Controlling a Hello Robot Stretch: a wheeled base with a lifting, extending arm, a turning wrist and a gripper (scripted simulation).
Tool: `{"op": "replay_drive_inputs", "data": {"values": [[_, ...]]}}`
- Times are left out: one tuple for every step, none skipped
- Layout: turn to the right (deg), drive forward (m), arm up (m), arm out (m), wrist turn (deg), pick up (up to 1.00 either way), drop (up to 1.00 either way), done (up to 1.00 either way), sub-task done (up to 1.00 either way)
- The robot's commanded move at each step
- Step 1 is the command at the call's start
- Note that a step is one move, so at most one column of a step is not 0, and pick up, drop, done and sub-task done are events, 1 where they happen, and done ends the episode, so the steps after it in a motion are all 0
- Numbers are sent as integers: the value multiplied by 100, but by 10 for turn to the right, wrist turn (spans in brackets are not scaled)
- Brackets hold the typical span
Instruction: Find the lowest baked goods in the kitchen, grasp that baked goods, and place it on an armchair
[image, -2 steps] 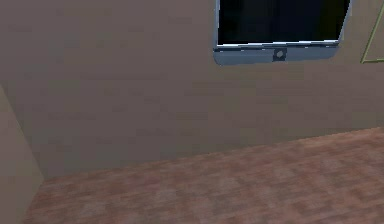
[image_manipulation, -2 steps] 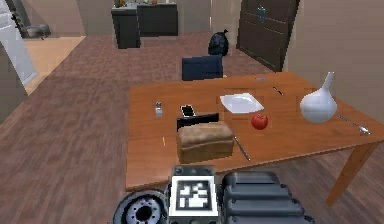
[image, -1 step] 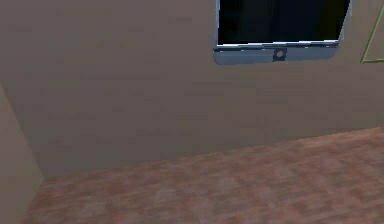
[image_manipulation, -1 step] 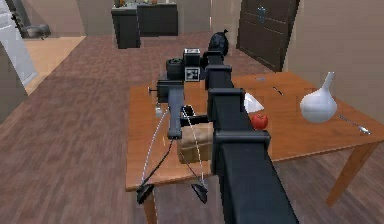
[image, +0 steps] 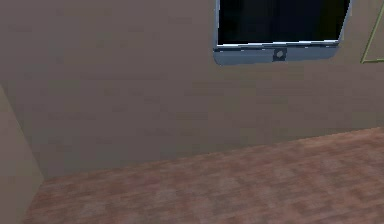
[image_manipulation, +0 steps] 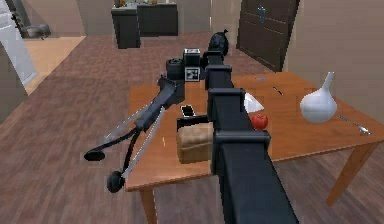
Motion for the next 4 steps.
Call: {"op": "replay_drive_inputs", "data": {"values": [[0,0,0,0,450,0,0,0,0],[0,0,0,0,450,0,0,0,0],[0,0,0,0,390,0,0,0,0],[0,0,-26,0,0,0,0,0,0]]}}
